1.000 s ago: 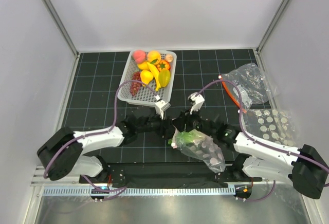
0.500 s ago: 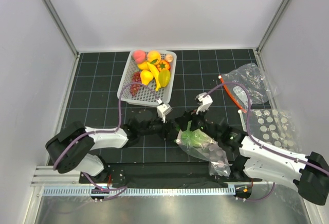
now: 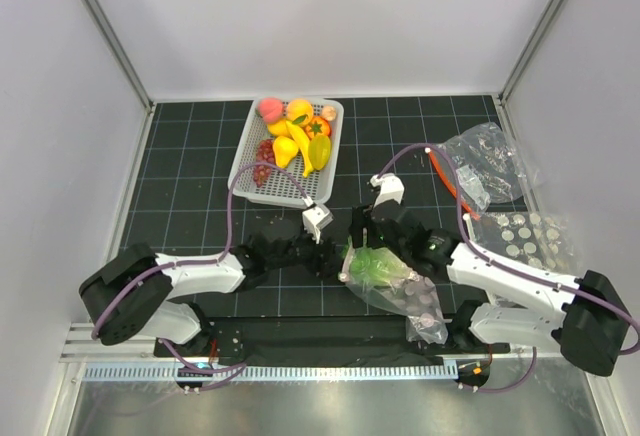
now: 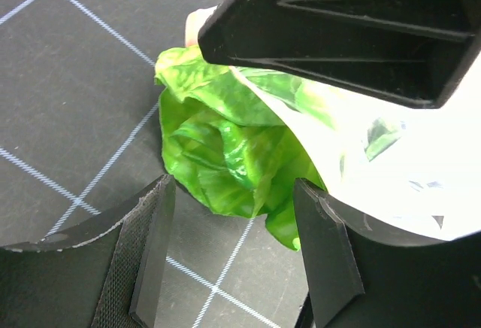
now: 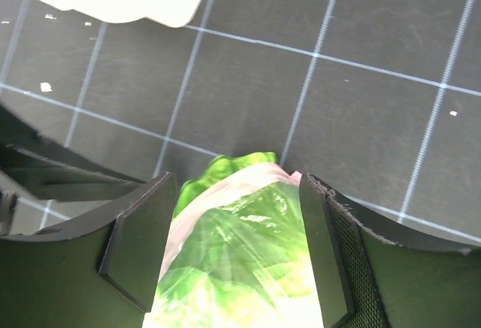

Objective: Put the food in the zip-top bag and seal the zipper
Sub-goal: Adjust the fake vegetable in the zipper food storage bag.

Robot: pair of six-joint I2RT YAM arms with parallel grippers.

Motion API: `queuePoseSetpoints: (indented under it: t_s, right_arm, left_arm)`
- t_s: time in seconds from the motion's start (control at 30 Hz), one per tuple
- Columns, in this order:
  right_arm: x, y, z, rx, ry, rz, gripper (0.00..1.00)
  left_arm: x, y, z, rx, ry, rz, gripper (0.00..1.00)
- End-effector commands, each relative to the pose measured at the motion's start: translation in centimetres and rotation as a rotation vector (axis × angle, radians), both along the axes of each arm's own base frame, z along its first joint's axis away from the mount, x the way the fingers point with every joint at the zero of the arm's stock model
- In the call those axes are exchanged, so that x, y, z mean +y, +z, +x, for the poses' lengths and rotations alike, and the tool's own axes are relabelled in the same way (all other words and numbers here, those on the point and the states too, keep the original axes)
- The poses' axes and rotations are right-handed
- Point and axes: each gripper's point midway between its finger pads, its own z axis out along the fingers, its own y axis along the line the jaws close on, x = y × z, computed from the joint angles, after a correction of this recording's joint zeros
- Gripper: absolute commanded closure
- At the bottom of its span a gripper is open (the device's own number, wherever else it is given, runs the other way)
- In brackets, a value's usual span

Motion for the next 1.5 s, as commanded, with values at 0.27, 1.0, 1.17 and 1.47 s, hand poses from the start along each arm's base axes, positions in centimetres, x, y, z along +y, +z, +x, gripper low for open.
queuePoseSetpoints:
  t_s: [0.27, 1.0, 1.17, 1.47]
  right_arm:
    - [0.9, -1.9, 0.3, 0.105, -0.001, -0.109, 0.38]
    - [8.1, 12.1, -3.8, -0.217, 0.369, 0.699, 0.99]
    - [9.6, 12.3, -4.3, -0.189, 0.428, 0.738, 0.99]
    - [9.3, 10.2, -4.2, -0.170, 0.398, 0.764, 0.99]
  left_arm:
    - [-0.3, -0.7, 0.2, -0.030, 0.008, 0.032, 0.34]
    - [0.9, 7.8, -0.9, -0.277, 0.015, -0.184, 0.29]
    - [0.0, 4.3, -0.4, -0.219, 0.009, -0.103, 0.29]
    - [-1.8, 2.9, 2.0, -0.226, 0.061, -0.051, 0.30]
